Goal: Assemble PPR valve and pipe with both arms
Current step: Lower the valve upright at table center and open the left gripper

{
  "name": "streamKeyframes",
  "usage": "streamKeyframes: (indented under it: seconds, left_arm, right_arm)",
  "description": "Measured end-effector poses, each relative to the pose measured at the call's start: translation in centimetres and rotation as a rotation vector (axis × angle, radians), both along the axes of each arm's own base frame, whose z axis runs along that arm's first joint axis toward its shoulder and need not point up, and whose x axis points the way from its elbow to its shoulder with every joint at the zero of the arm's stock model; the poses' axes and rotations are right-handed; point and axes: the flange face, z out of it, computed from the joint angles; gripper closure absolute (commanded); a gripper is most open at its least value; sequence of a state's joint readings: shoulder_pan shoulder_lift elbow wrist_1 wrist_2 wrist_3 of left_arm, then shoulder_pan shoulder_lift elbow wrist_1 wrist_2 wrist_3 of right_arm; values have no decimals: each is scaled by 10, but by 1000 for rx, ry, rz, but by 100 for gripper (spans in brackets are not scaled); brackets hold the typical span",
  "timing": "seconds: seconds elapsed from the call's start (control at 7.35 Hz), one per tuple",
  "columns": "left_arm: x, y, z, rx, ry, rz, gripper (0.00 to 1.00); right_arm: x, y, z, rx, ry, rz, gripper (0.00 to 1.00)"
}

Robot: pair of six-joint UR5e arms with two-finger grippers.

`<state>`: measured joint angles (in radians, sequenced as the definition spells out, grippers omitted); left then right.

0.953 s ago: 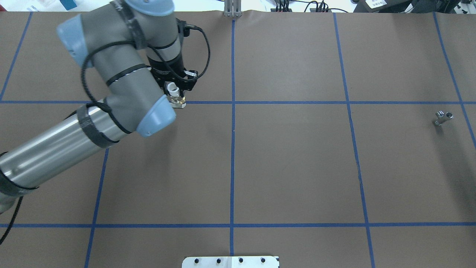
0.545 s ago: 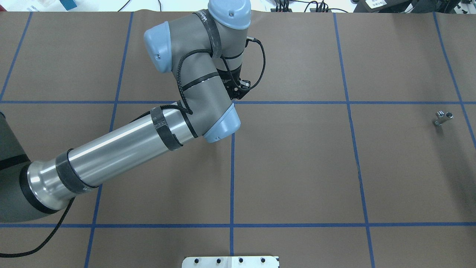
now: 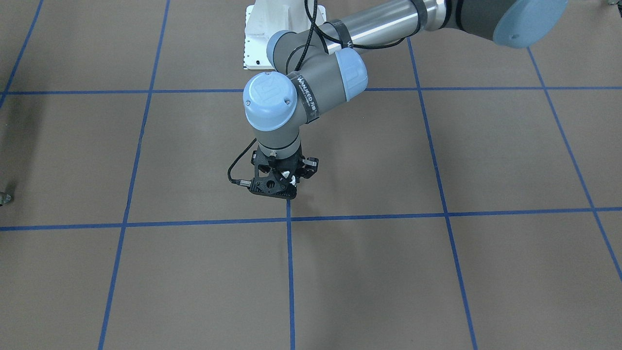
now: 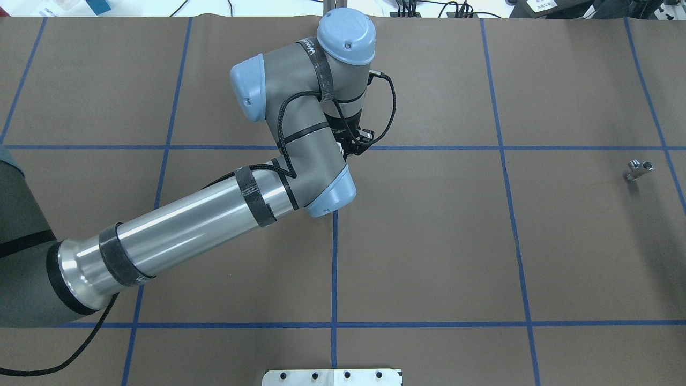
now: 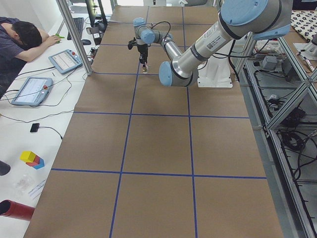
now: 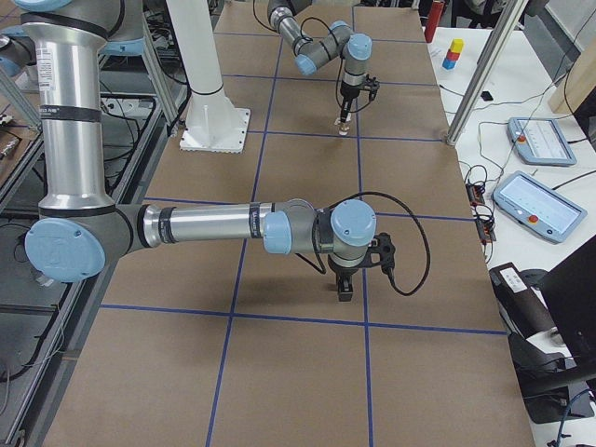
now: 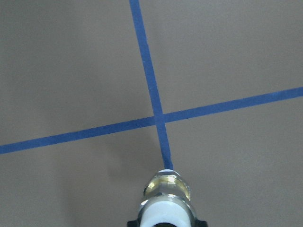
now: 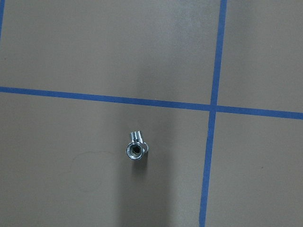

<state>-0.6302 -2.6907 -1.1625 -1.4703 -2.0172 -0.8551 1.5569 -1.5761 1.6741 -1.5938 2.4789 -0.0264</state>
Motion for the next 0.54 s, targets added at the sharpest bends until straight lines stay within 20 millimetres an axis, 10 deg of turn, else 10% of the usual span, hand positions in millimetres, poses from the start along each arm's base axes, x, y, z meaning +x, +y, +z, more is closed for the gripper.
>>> streamKeyframes:
  seconds: [0.27,0.54]
  left_arm:
    - [5,5,5,-2,-3,9,100]
    - [7,6,7,-7,-5,8,78]
  right_arm:
    - [0,0,0,-1,0,0,1]
    - [0,0,1,-2,1,-1,1]
